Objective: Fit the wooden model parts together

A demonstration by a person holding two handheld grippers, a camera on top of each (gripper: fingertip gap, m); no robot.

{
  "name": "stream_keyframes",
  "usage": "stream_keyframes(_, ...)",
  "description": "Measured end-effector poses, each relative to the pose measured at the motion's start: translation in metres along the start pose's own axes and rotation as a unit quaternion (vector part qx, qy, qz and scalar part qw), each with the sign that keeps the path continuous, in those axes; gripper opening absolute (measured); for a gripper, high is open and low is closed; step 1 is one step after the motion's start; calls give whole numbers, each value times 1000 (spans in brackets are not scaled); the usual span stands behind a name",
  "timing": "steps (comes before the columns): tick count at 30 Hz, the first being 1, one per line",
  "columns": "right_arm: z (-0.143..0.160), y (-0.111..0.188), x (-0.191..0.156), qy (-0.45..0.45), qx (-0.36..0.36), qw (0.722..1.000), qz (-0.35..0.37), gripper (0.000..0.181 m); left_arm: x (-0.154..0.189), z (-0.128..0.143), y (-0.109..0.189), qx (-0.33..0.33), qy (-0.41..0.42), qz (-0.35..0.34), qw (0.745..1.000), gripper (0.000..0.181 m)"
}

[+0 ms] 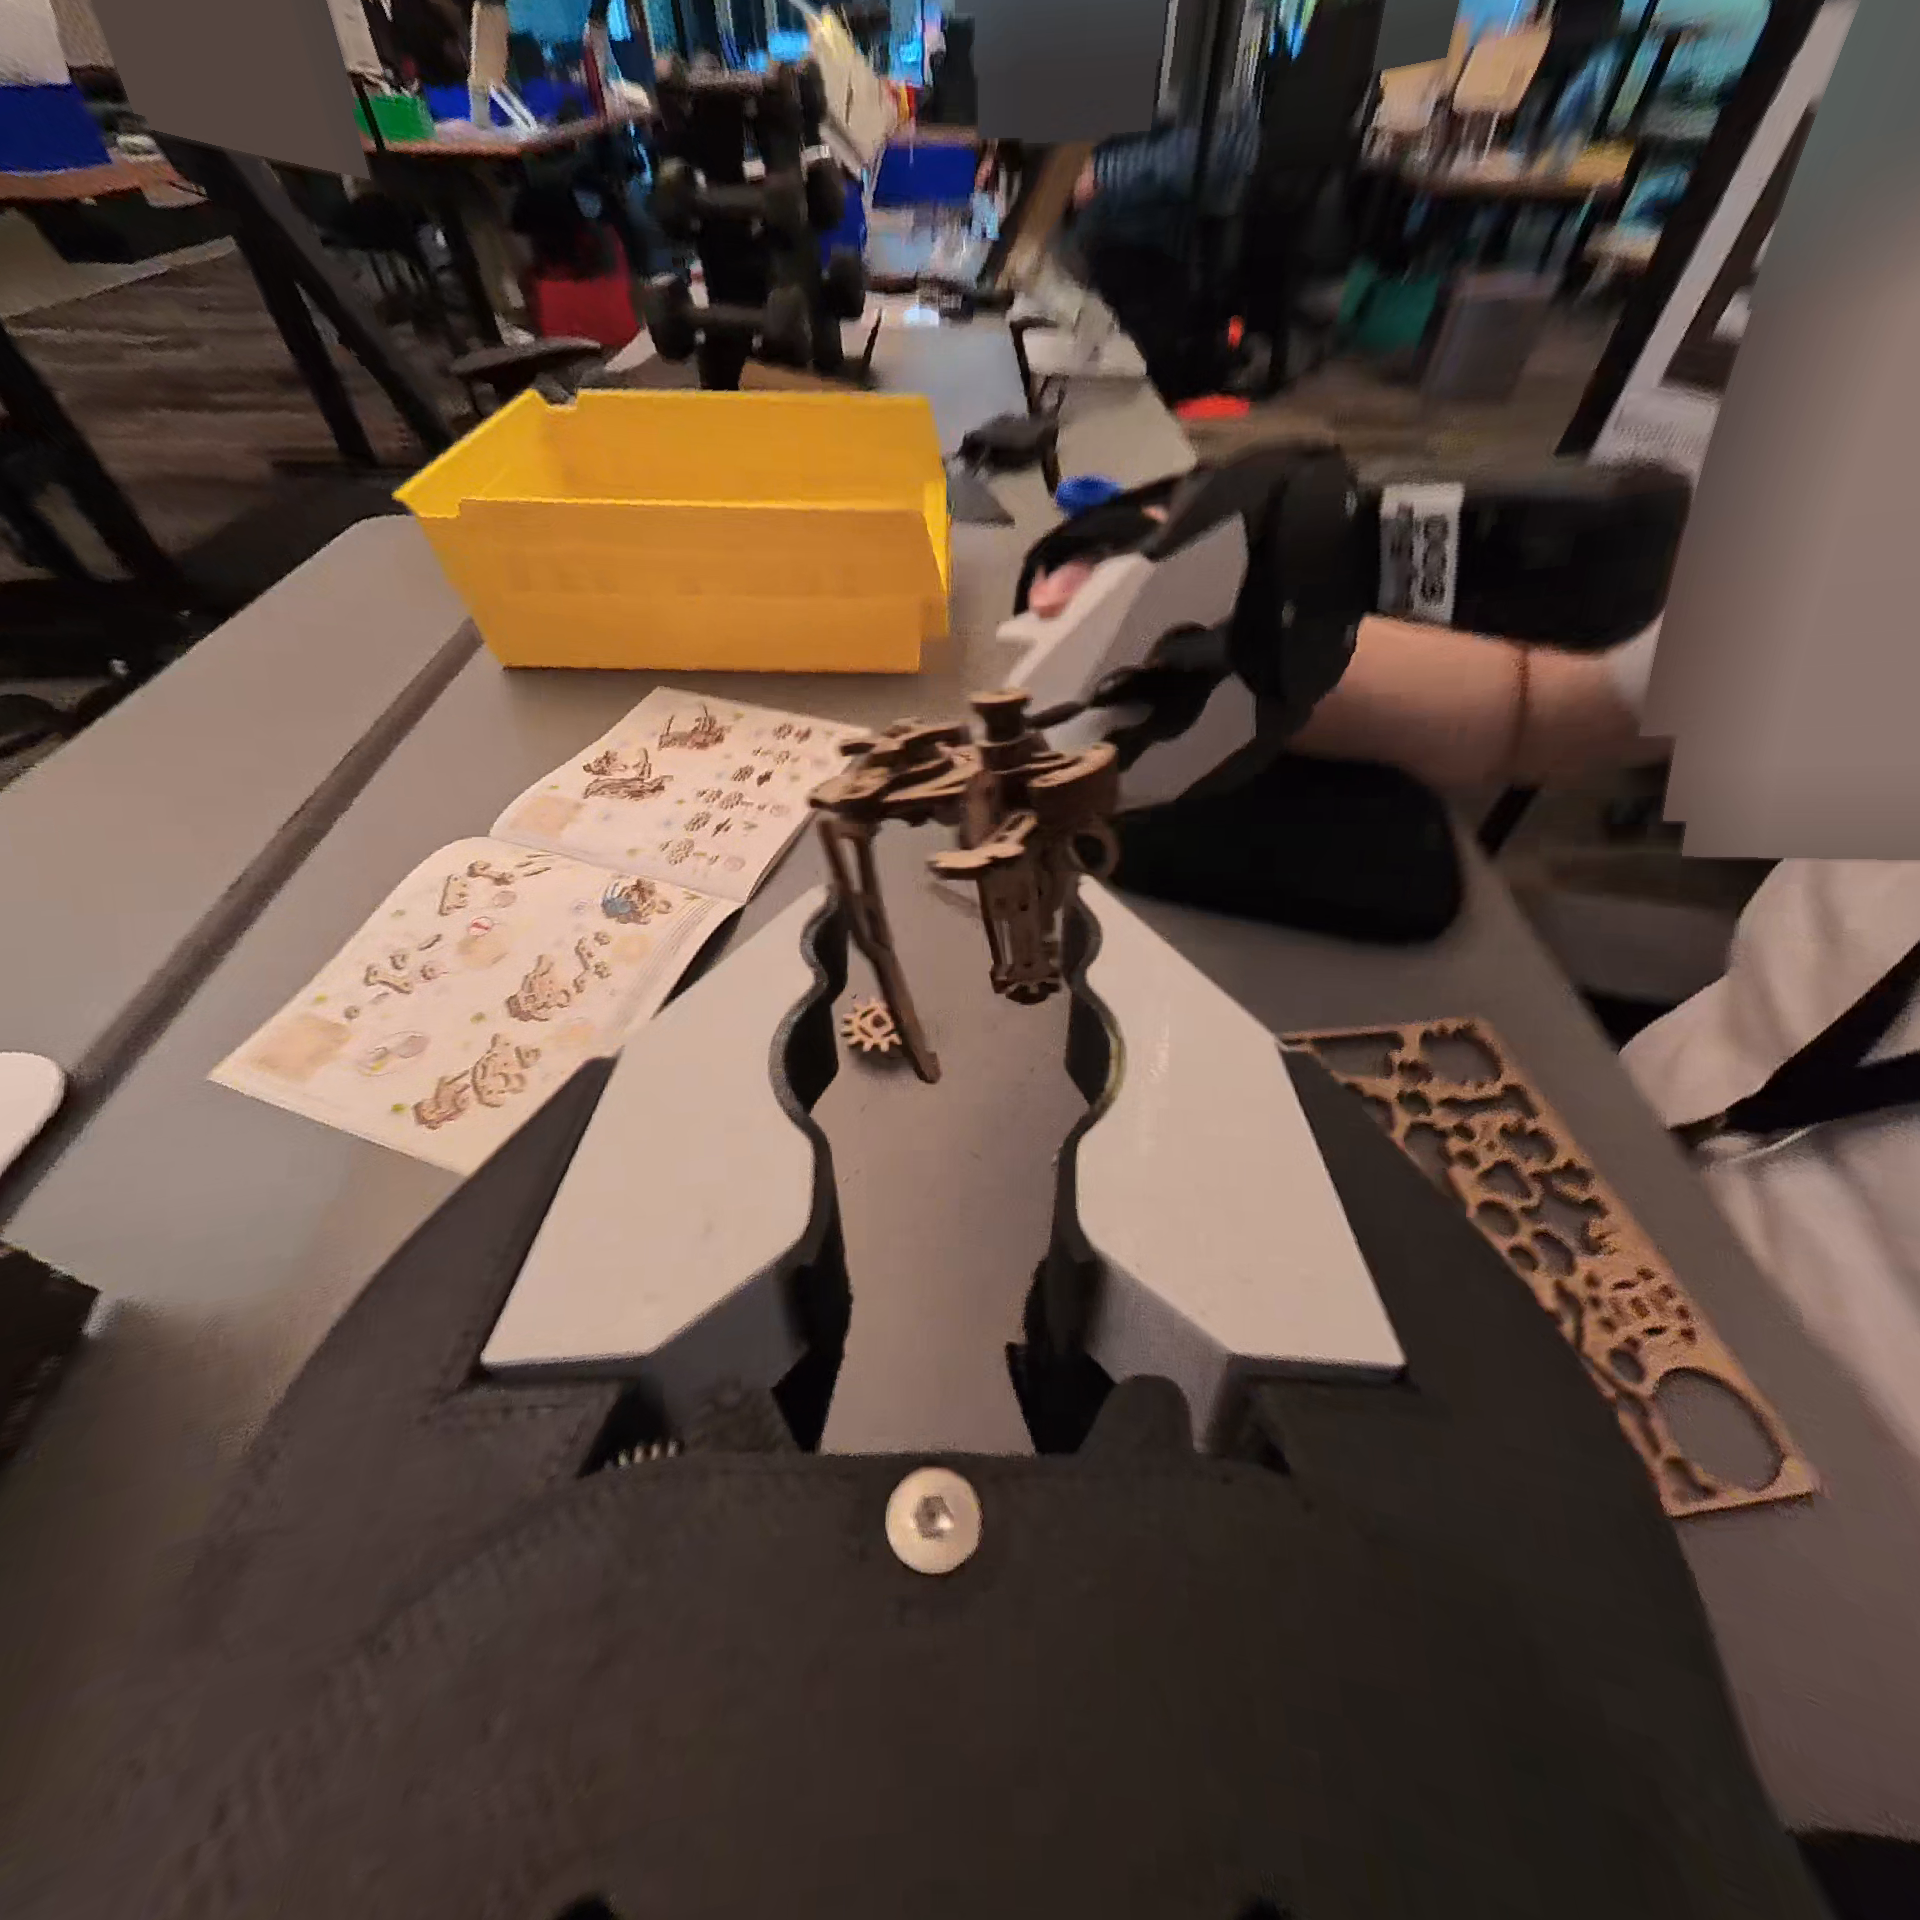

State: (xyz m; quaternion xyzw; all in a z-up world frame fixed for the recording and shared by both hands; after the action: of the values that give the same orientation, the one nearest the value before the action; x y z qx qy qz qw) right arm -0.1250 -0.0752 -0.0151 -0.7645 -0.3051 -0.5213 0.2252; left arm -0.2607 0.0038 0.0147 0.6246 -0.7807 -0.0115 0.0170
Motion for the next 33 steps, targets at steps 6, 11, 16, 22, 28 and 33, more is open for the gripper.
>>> stream_keyframes(6, -12, 5, 3, 94, 17, 995, 32, 15, -1, -2, -1, 30, 84, 35, 995, 42)
stream_keyframes(11, -21, 7, 0, 129, 39, 991, 27, 16, 8, 11, -15, 1, 8, 36, 999, 83)
stream_keyframes(16, -25, 8, -3, 165, 48, 985, 27, 16, 19, 9, -21, 10, 4, 72, 997, 54)
stream_keyframes(22, -25, 11, 0, 191, 49, 980, 35, 16, 23, 5, -21, 15, -45, 66, 997, 41)
stream_keyframes(28, -28, 16, 13, 174, 60, 980, 70, 27, 26, -6, -17, 43, -100, 54, 993, 41)
stream_keyframes(33, -28, 27, 29, 98, 83, 989, 75, 28, 26, -16, -10, 66, -125, 44, 989, 40)
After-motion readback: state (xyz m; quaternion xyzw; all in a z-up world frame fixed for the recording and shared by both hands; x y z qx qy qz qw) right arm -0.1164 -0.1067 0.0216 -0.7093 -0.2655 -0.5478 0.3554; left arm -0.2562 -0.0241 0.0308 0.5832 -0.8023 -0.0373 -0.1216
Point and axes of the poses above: each gripper's, where its closed fingertips meet, y back along the fingers, z out of its underside, x = y × z across the jaws, the point moved 6 cm from there along y, back along the fingers, and after that the axes turned 13 degrees about x, right-handed, at the moved point
